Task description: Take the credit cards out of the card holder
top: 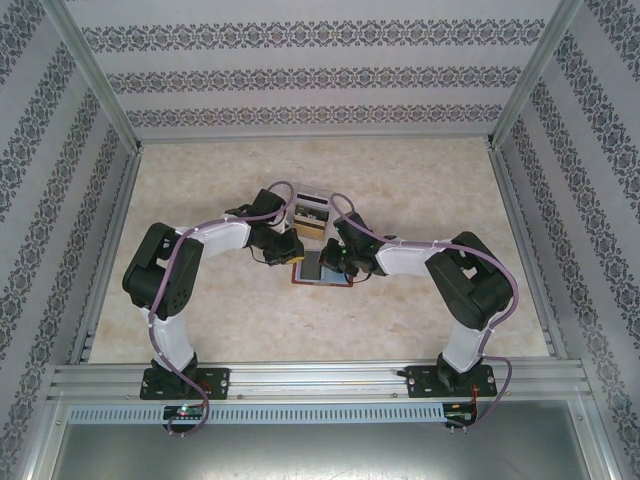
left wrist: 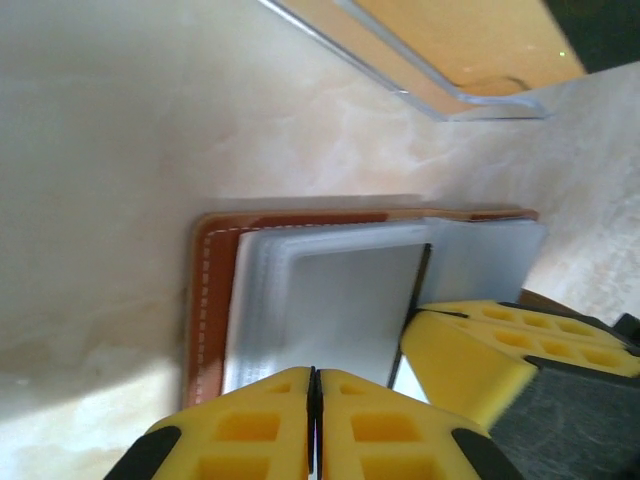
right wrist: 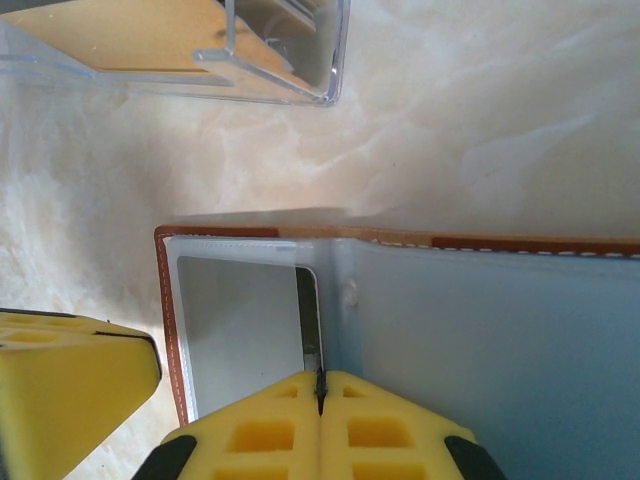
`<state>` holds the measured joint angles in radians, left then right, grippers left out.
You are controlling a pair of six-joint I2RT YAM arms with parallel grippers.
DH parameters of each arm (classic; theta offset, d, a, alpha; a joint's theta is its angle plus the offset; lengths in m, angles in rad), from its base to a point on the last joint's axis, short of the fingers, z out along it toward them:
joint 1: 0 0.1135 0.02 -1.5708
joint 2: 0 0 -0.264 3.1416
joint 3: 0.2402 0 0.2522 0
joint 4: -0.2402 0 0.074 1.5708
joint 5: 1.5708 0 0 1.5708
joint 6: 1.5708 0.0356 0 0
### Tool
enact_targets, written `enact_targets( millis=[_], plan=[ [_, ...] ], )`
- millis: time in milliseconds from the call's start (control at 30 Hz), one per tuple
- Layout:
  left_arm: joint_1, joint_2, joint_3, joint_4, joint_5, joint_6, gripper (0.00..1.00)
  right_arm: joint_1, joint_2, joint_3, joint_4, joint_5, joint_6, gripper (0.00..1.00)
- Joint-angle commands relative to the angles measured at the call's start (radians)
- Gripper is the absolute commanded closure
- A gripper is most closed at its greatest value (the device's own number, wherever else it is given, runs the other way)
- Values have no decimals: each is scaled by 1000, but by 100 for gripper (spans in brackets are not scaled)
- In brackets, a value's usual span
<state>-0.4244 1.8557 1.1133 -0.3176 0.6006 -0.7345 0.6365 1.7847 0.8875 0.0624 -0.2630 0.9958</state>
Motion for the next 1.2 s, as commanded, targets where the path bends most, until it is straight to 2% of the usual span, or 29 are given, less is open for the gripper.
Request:
enact_targets(
  millis=[0,500,833,867,1000,1167],
  plan=[
    [-8,-11,3,35,28,5,89,-9,-2,-2,16,-1,-16,96],
    [-8,51,-1,-41,-49,32,91,-15,-19,-34,14,29,-5,100],
    [-8,58,0,-38,-50,30,91,-22,-48,-65,40,46,9,99],
    [-8,60,1,-35,-47,29,90,-23,-46,-63,47,35,8,96],
    [-9,68,-1,-31,-37,27,91,-20,-34,-59,80,-14,21,74],
    [-10,72,-6,-28,-36,26,91,-21,-15,-48,69,-29,24,69]
  ],
)
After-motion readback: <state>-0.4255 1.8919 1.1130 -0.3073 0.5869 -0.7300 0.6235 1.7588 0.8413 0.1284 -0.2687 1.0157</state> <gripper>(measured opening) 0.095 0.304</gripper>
